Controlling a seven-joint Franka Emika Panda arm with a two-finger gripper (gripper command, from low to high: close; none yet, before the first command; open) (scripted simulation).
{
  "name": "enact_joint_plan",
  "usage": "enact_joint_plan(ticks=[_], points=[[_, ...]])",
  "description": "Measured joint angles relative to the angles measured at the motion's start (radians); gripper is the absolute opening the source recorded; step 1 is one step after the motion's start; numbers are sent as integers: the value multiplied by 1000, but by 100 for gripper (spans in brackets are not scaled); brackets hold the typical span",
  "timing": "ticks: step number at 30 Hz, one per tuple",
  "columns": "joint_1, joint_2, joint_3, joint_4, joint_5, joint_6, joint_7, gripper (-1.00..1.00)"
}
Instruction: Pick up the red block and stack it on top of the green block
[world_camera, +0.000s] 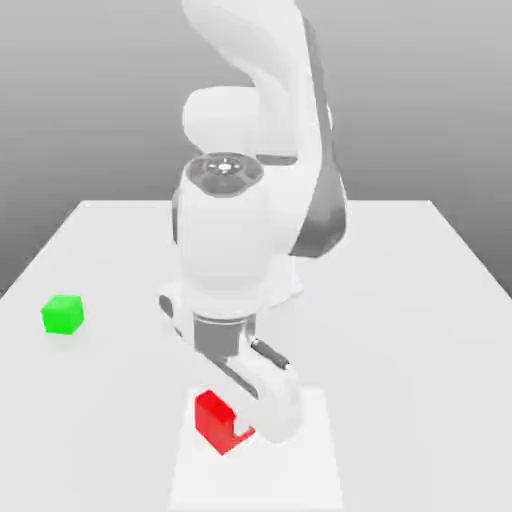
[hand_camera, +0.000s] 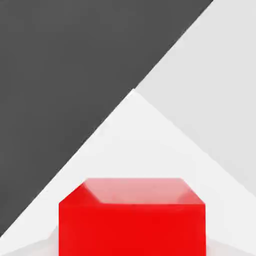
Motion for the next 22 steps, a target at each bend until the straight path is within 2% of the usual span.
enact_joint_plan(ticks=[6, 12, 15, 19, 20, 22], points=[[-416, -131, -175, -113, -22, -16, 107, -100], [-609, -256, -323, -218, -5, -21, 177, -100], [-624, -192, -354, -230, 43, 55, 154, -100], [-623, -48, -327, -226, 174, 189, 63, -100], [-629, -28, -317, -225, 196, 208, 48, 100], [-629, -28, -317, -225, 196, 208, 48, 100]])
